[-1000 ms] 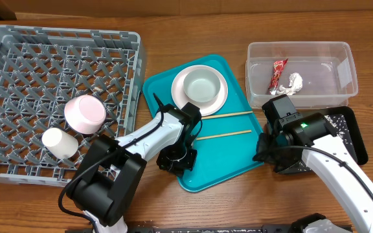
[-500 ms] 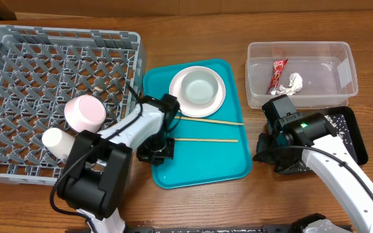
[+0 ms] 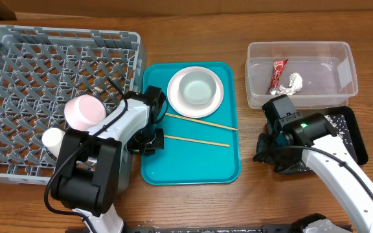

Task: Sort waste into correct bins and load items into the dishwasher
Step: 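Move the left gripper over the wooden chopsticks on the teal tray, then grasp one wooden chopstick with the left gripper and lift it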

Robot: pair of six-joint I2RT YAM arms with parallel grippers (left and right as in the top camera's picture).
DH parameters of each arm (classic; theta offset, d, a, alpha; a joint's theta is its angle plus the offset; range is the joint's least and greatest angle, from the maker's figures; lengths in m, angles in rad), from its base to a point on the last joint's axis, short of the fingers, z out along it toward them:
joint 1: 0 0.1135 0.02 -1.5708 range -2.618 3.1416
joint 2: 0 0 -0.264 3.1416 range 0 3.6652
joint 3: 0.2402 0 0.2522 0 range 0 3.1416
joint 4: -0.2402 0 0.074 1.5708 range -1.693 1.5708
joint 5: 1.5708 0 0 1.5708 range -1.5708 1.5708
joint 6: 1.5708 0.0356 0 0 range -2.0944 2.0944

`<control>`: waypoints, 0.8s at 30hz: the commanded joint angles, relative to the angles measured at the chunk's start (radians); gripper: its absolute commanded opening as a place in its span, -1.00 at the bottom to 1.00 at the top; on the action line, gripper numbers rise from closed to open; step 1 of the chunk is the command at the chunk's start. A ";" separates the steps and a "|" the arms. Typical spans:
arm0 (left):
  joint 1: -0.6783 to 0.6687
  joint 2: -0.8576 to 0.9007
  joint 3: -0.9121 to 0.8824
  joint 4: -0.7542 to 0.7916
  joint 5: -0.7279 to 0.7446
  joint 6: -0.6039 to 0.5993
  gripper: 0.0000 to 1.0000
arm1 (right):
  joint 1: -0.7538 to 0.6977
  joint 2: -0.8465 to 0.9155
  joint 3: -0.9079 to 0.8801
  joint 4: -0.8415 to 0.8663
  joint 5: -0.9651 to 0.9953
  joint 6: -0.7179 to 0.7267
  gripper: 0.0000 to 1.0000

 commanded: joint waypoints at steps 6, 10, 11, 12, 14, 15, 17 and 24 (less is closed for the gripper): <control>-0.008 -0.169 0.138 -0.039 0.137 -0.071 -0.71 | -0.003 0.001 0.001 0.003 0.003 -0.034 0.35; -0.065 -0.216 0.137 0.007 0.151 -0.224 -0.39 | -0.003 0.001 0.008 0.005 0.003 -0.034 0.38; -0.081 -0.214 0.136 0.014 0.147 -0.254 -0.25 | -0.003 0.001 0.008 0.007 0.002 -0.034 0.38; -0.098 -0.209 0.132 0.027 0.148 -0.277 -0.20 | -0.003 0.001 0.008 0.007 0.002 -0.034 0.38; -0.139 -0.192 0.118 0.060 0.149 -0.341 -0.10 | -0.003 0.001 0.008 0.007 0.002 -0.034 0.39; -0.161 -0.180 0.110 0.084 0.148 -0.392 -0.10 | -0.003 0.001 0.008 0.007 0.002 -0.034 0.39; -0.199 -0.149 0.098 0.125 0.152 -0.490 -0.21 | -0.003 0.001 0.008 0.007 0.002 -0.034 0.39; -0.301 -0.012 0.098 0.227 0.143 -0.691 -0.09 | -0.003 0.001 0.008 0.003 0.002 -0.039 0.40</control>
